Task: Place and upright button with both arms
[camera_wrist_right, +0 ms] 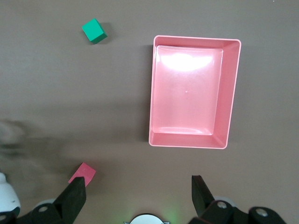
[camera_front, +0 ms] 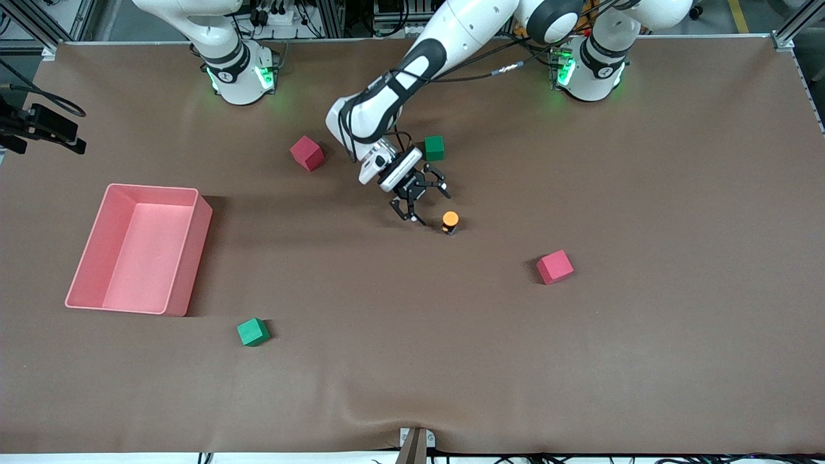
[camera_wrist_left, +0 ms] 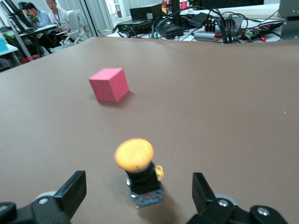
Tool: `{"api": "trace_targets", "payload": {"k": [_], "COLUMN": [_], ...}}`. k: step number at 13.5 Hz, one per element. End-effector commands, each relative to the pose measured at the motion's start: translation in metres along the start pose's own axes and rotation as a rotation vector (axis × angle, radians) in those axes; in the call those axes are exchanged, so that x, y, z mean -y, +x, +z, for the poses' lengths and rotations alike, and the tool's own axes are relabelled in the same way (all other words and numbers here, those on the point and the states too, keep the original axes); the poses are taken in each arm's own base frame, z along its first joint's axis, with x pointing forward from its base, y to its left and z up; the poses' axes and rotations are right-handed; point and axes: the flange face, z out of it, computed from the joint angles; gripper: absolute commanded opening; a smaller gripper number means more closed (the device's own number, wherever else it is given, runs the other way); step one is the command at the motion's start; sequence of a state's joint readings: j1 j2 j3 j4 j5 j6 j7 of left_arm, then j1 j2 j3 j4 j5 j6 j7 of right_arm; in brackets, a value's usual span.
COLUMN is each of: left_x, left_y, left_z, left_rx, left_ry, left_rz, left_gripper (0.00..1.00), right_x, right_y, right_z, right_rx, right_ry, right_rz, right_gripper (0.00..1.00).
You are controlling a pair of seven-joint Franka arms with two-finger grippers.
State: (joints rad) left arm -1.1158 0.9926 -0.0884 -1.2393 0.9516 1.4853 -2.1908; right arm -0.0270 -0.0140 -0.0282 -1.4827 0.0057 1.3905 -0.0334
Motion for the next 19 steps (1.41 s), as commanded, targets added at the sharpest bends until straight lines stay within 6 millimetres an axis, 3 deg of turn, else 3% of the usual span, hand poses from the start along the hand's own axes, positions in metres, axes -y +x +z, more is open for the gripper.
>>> {"api": "trace_targets", "payload": {"k": [1, 3, 5, 6, 9, 12, 13, 15, 19], "left_x": [0.014, 0.023, 0.022, 0.018, 0.022, 0.023, 0.023, 0.022, 0.029], "left_y": [0.043, 0.082, 0.126, 0.149, 0.241, 0.309, 0.328, 0.344, 0.395], "left_z": [-0.047, -0.062, -0.060, -0.050, -0.037, -0.002, 0.008, 0.028, 0.071], "left_rx": [0.086, 0.143, 0.167, 0.187, 0.263, 0.348, 0.359, 0.365, 0.392], "left_ry": [-0.001, 0.035, 0.038, 0.045, 0.025, 0.012, -0.011, -0.007, -0.019], "left_rz": [0.005, 0.085, 0.074, 0.073, 0.126, 0.084, 0.088, 0.122, 0.141], "left_gripper": [1.00, 1.00, 1.00, 1.00, 1.00, 1.00, 1.00, 1.00, 1.00], "right_x": [0.001, 0.003, 0.002, 0.002, 0.002, 0.002, 0.002, 0.002, 0.003], "right_y": [0.000, 0.000, 0.000, 0.000, 0.000, 0.001, 0.001, 0.001, 0.001], "right_z": [-0.005, -0.005, -0.006, -0.006, -0.006, -0.005, -0.005, -0.005, -0.005], "right_rx": [-0.002, -0.005, -0.006, -0.006, -0.008, -0.006, -0.006, -0.006, -0.006], "right_ry": [0.008, 0.007, 0.009, 0.009, 0.009, 0.009, 0.009, 0.007, 0.009], "right_rz": [-0.008, -0.010, -0.008, -0.010, -0.010, -0.010, -0.010, -0.010, -0.011], "right_gripper": [1.00, 1.00, 1.00, 1.00, 1.00, 1.00, 1.00, 1.00, 1.00]}}
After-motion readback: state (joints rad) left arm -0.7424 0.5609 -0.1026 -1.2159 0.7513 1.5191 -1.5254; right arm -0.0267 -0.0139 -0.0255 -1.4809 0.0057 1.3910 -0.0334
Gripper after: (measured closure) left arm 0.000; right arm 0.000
